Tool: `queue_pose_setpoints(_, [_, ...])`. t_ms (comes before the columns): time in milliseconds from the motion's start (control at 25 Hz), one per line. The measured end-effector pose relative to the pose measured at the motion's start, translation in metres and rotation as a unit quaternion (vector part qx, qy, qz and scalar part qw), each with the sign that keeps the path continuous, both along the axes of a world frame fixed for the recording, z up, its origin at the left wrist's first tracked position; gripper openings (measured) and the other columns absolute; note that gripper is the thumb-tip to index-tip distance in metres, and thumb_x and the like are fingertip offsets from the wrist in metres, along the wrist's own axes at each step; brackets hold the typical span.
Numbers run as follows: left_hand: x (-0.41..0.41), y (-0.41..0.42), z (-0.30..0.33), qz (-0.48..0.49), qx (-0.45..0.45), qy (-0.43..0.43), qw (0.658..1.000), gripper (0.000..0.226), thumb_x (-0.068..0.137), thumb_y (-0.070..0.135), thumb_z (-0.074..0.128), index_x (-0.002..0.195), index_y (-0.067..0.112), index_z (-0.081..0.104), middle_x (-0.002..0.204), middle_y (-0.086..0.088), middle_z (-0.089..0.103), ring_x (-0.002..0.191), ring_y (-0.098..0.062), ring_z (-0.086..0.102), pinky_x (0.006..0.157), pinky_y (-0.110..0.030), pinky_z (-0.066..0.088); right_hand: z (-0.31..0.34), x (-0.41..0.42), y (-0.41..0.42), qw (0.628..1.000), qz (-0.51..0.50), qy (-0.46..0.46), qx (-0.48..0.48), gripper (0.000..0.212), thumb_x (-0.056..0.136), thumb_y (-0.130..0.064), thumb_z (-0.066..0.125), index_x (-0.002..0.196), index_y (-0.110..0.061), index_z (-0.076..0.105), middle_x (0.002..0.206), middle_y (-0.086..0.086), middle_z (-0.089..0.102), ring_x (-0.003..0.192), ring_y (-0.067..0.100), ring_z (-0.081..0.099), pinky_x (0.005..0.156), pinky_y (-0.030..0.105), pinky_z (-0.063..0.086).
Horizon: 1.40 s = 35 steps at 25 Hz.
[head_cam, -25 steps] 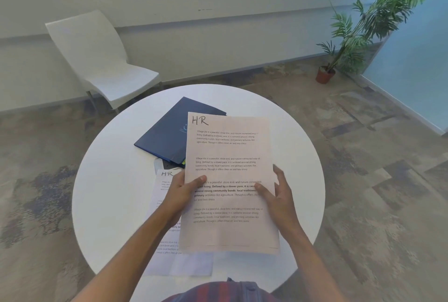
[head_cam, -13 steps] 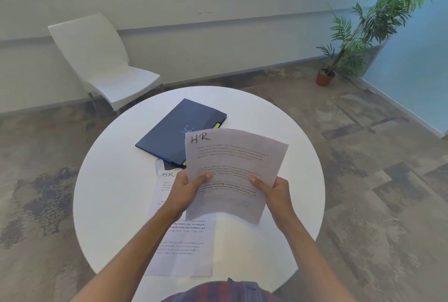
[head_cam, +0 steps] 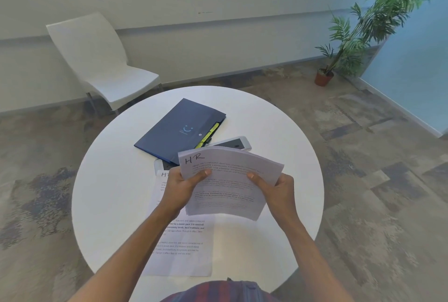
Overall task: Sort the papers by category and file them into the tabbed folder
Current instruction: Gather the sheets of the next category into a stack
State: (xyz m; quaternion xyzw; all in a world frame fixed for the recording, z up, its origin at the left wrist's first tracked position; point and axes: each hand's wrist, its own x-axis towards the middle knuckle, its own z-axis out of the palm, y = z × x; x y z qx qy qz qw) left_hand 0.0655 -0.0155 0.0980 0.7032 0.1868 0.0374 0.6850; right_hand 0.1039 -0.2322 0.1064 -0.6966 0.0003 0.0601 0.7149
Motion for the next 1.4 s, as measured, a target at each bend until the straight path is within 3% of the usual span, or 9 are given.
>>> queue_pose_setpoints(200, [0.004,0.004,0.002,0.018,-0.023,0.004,1.0,0.029,0.072,0.025,0.08,0.099,0.031,0.072,0.096,0.003,0.076,0.096,-0.032,0.065,0.085,-0.05,0.054,0.003,0.003,-0.004,0.999,0.037,-0.037,-0.006,0.016,0.082,-0.005,0.077,0.099,-0.008,0.078,0.091,0.002,0.077,0.076,0.012,0.067,0.063,0.02,0.053])
queue_pose_setpoints(280, [0.002,0.004,-0.001,0.019,-0.03,0.006,0.999,0.025,0.078,0.018,0.079,0.099,0.031,0.072,0.096,0.003,0.076,0.097,-0.032,0.065,0.088,-0.051,0.054,0.001,0.003,-0.003,0.999,0.028,-0.026,-0.015,0.011,0.082,-0.007,0.078,0.092,-0.011,0.079,0.085,0.003,0.077,0.072,0.014,0.066,0.061,0.021,0.053])
queue_pose_setpoints(440, [0.002,0.004,0.002,0.023,-0.037,-0.006,0.999,0.034,0.068,0.029,0.076,0.102,0.029,0.073,0.096,0.001,0.076,0.092,-0.032,0.067,0.083,-0.048,0.057,0.003,0.004,-0.002,0.999,0.012,-0.031,-0.009,0.009,0.083,-0.009,0.077,0.092,-0.012,0.079,0.081,0.004,0.078,0.066,0.013,0.067,0.058,0.022,0.053])
queue_pose_setpoints(560, [0.002,0.003,-0.003,0.018,-0.038,0.004,0.999,0.037,0.065,0.031,0.075,0.102,0.027,0.072,0.097,0.001,0.076,0.092,-0.032,0.067,0.08,-0.046,0.057,0.001,0.005,-0.004,0.999,0.031,-0.034,-0.008,0.017,0.08,-0.009,0.08,0.098,-0.008,0.078,0.088,0.007,0.078,0.073,0.014,0.069,0.062,0.023,0.054])
queue_pose_setpoints(720, [-0.003,0.0,-0.013,0.01,-0.029,0.035,0.999,0.042,0.07,0.028,0.079,0.111,0.025,0.069,0.104,-0.001,0.074,0.098,-0.032,0.067,0.087,-0.052,0.056,-0.014,0.004,-0.006,0.998,0.046,0.007,-0.042,0.016,0.08,-0.013,0.081,0.094,-0.02,0.077,0.089,-0.002,0.078,0.082,0.018,0.073,0.07,0.028,0.058])
queue_pose_setpoints(840, [-0.005,-0.001,-0.013,-0.003,-0.023,0.028,0.999,0.044,0.067,0.033,0.074,0.11,0.024,0.069,0.103,0.001,0.075,0.094,-0.031,0.068,0.086,-0.052,0.056,-0.015,0.003,-0.008,0.999,0.034,0.006,-0.035,0.012,0.083,-0.013,0.078,0.094,-0.015,0.078,0.09,0.001,0.079,0.081,0.019,0.073,0.072,0.036,0.06])
queue_pose_setpoints(1080, [-0.013,-0.008,-0.026,-0.007,-0.016,0.038,0.999,0.042,0.068,0.036,0.072,0.109,0.032,0.068,0.101,0.004,0.074,0.094,-0.028,0.067,0.084,-0.049,0.057,-0.034,0.0,-0.009,0.998,0.038,0.035,-0.038,0.017,0.083,-0.012,0.078,0.1,-0.012,0.076,0.096,0.003,0.078,0.09,0.028,0.073,0.076,0.037,0.06])
queue_pose_setpoints(1280, [-0.016,-0.007,-0.034,0.015,-0.023,0.031,0.999,0.038,0.071,0.035,0.07,0.109,0.03,0.069,0.095,0.006,0.075,0.089,-0.028,0.069,0.079,-0.044,0.059,-0.037,-0.005,-0.007,0.998,0.034,0.031,-0.033,0.015,0.083,-0.012,0.078,0.096,-0.019,0.075,0.093,0.0,0.079,0.083,0.02,0.074,0.072,0.033,0.061])
queue_pose_setpoints(1400, [-0.02,-0.009,-0.04,0.023,-0.016,0.032,0.999,0.023,0.082,0.025,0.075,0.104,0.031,0.07,0.093,0.009,0.076,0.089,-0.023,0.069,0.078,-0.04,0.058,-0.041,-0.005,-0.009,0.998,0.042,0.043,-0.034,0.015,0.083,-0.012,0.078,0.097,-0.017,0.075,0.092,0.0,0.079,0.084,0.02,0.074,0.071,0.03,0.061])
